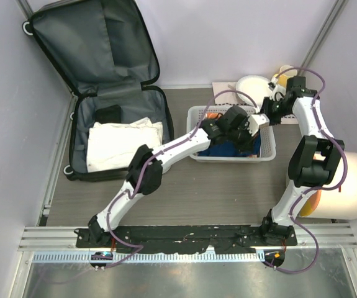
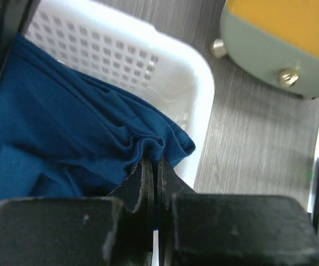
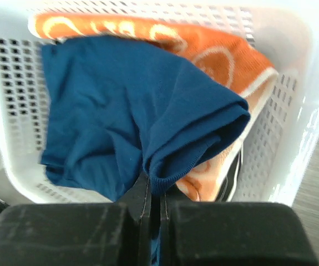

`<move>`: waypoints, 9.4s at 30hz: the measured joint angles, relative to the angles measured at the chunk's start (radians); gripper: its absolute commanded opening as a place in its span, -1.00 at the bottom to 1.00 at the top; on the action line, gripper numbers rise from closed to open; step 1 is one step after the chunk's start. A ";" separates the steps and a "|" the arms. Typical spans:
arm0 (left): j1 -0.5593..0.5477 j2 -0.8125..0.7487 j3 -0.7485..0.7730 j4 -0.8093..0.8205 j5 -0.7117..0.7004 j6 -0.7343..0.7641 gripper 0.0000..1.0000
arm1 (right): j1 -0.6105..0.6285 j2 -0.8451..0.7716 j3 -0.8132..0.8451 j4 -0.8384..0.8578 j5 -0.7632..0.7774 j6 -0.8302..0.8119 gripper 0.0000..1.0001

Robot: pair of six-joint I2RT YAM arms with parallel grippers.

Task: Open, take out, and arrange the luggage

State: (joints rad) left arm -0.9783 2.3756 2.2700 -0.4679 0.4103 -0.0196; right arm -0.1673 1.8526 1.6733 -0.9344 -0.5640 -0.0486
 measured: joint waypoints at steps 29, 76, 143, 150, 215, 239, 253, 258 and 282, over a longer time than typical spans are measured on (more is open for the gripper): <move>0.734 -0.813 -0.708 -0.228 0.014 -0.011 0.41 | 0.350 0.004 0.106 0.281 0.113 0.116 0.56; 0.966 -0.711 -0.995 -0.098 0.338 -0.064 -1.00 | 0.811 0.302 0.296 0.483 0.085 0.456 0.59; 0.410 -1.079 -1.143 -0.022 -0.684 -0.332 -1.00 | 0.876 0.400 0.446 0.586 0.211 0.700 -0.98; 0.391 -1.021 -0.908 -0.074 -0.542 -0.304 -1.00 | 0.806 0.279 0.459 0.537 0.190 0.655 -0.98; 0.594 -0.913 -0.739 -0.058 -0.257 -0.285 0.76 | 0.312 -0.072 -0.006 0.385 0.350 0.058 0.71; 0.611 -0.647 -1.021 -0.176 -0.145 0.826 0.75 | 0.523 0.013 0.111 0.370 0.319 0.229 0.70; 0.662 -0.571 -0.960 -0.199 -0.095 0.908 -1.00 | 0.534 0.021 0.122 0.374 0.281 0.262 0.70; 0.696 -0.623 -0.946 -0.219 -0.041 0.865 -1.00 | 0.560 0.043 0.140 0.375 0.266 0.275 0.70; 0.743 -0.671 -1.057 -0.285 0.030 0.886 0.99 | 0.627 0.096 0.154 0.386 0.214 0.318 0.69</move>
State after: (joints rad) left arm -0.2356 1.7042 1.2133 -0.7528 0.4400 0.8661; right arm 0.4599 1.9484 1.8271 -0.5484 -0.3496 0.2691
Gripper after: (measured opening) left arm 0.993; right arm 0.849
